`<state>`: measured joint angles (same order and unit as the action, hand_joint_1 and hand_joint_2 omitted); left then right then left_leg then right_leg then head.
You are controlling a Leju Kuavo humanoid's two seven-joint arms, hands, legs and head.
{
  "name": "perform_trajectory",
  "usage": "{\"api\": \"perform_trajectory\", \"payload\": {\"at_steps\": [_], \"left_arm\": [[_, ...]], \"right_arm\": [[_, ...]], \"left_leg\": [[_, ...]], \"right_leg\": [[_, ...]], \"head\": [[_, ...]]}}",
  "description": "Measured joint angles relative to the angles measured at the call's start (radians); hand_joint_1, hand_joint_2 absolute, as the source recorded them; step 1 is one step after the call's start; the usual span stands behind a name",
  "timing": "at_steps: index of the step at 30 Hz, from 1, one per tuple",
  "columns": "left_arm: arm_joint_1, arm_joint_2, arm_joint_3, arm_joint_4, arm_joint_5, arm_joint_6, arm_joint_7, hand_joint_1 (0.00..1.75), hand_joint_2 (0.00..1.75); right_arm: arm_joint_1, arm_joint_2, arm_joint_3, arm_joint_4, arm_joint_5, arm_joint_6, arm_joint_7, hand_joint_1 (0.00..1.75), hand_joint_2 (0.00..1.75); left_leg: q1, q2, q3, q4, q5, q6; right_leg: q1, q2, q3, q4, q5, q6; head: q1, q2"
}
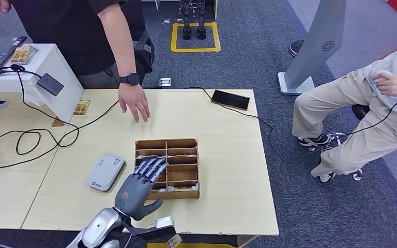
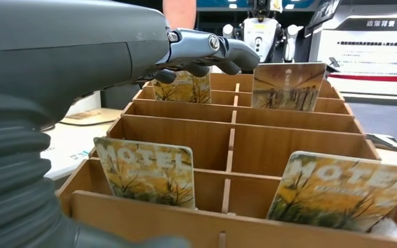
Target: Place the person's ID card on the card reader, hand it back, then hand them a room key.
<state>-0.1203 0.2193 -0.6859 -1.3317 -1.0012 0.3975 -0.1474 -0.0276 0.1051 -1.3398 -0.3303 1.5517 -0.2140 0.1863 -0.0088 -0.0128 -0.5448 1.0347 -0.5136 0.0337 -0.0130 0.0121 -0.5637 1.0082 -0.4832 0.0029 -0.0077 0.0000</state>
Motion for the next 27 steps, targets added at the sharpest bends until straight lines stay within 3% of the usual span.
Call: {"api": "perform_trajectory", "payload": {"at_steps": [4, 20, 27], "left_arm": [[0.000, -0.002, 0.000, 0.014, -0.016, 0.029, 0.004, 1.75, 1.75], [-0.019, -0.037, 0.022, 0.175, -0.132, 0.231, 0.037, 1.75, 1.75], [-0.034, -0.063, 0.041, 0.249, -0.163, 0.253, 0.044, 1.75, 1.75]], "right_arm": [[0.000, 0.001, -0.002, -0.004, 0.004, 0.001, -0.002, 0.00, 1.75], [0.000, 0.002, -0.008, -0.004, 0.019, -0.001, -0.012, 0.00, 1.75], [0.000, 0.001, -0.008, -0.001, 0.019, -0.003, -0.023, 0.00, 1.75]], "left_leg": [[0.000, 0.000, 0.000, 0.000, 0.000, 0.000], [0.000, 0.000, 0.000, 0.000, 0.000, 0.000], [0.000, 0.000, 0.001, 0.000, 0.000, 0.000]], "right_leg": [[0.000, 0.000, 0.000, 0.000, 0.000, 0.000], [0.000, 0.000, 0.000, 0.000, 0.000, 0.000], [0.000, 0.000, 0.002, 0.000, 0.000, 0.000]], "head": [[0.000, 0.000], [0.000, 0.000], [0.000, 0.000]]}}
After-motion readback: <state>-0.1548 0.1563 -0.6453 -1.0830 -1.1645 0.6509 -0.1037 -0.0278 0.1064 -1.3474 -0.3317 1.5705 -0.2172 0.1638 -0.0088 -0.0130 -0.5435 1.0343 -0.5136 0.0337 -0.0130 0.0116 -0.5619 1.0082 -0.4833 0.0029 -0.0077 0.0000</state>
